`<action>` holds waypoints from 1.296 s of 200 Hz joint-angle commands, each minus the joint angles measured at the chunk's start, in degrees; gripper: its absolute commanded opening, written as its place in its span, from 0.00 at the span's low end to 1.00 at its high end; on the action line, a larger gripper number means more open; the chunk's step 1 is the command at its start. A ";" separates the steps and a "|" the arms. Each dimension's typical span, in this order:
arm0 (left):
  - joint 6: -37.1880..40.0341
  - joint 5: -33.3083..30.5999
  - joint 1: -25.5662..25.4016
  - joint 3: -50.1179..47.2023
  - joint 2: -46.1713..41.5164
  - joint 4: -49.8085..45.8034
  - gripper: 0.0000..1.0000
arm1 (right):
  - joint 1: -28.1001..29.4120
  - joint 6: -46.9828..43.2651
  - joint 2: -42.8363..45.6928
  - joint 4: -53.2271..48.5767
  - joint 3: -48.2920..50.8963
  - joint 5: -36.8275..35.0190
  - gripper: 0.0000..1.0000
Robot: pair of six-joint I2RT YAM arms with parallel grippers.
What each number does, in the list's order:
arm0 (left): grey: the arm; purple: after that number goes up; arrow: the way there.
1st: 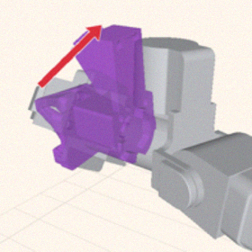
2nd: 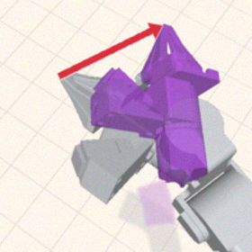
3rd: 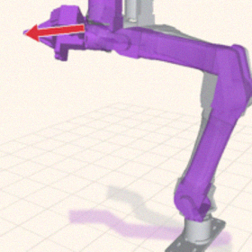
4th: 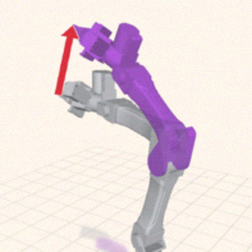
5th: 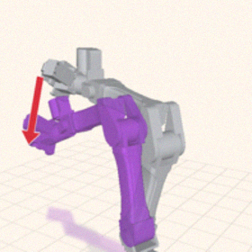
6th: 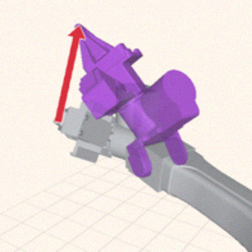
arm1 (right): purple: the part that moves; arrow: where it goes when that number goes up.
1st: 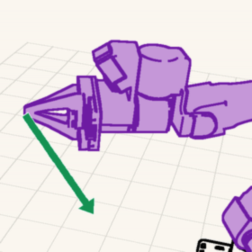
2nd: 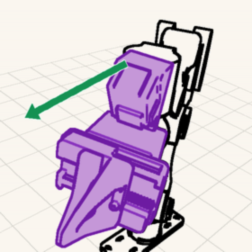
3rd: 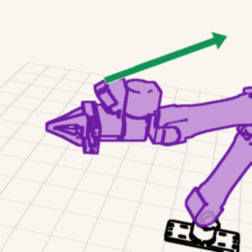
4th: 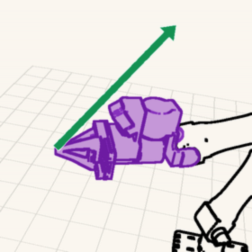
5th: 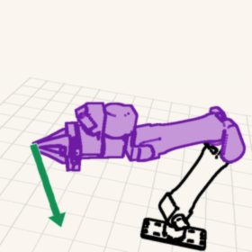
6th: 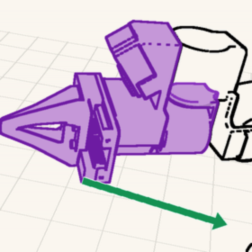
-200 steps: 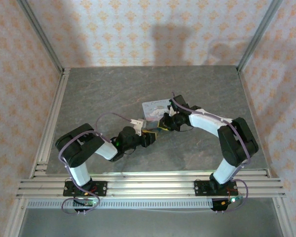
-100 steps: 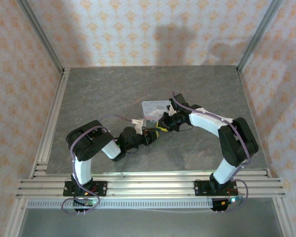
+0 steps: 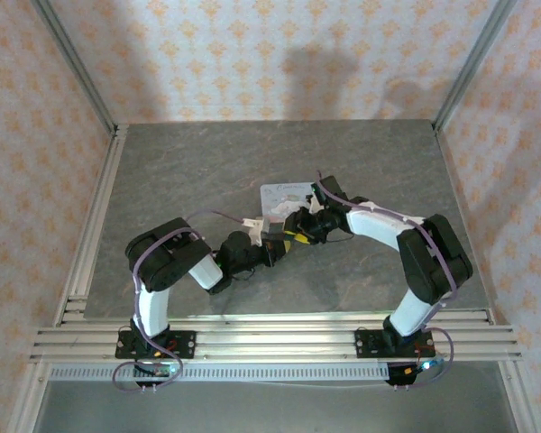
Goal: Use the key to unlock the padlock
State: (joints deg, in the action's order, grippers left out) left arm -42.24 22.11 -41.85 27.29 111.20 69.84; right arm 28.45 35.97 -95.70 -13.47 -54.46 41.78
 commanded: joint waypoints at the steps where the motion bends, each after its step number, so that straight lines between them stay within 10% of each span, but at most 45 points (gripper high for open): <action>1: -1.56 -0.22 0.36 1.54 0.94 3.26 0.00 | 0.21 5.15 0.19 4.07 4.72 0.36 0.49; 168: -4.96 3.61 0.27 2.22 0.07 3.81 0.00 | 1.39 17.70 11.06 30.72 22.67 -8.42 0.50; 259: -6.87 7.41 0.27 3.80 -1.07 3.76 0.00 | 2.24 19.29 16.73 29.46 23.43 -14.13 0.48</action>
State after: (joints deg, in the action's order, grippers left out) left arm -48.23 27.53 -41.85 29.61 111.81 70.78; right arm 30.39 54.24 -78.00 14.98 -31.05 29.32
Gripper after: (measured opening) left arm 0.048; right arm 0.484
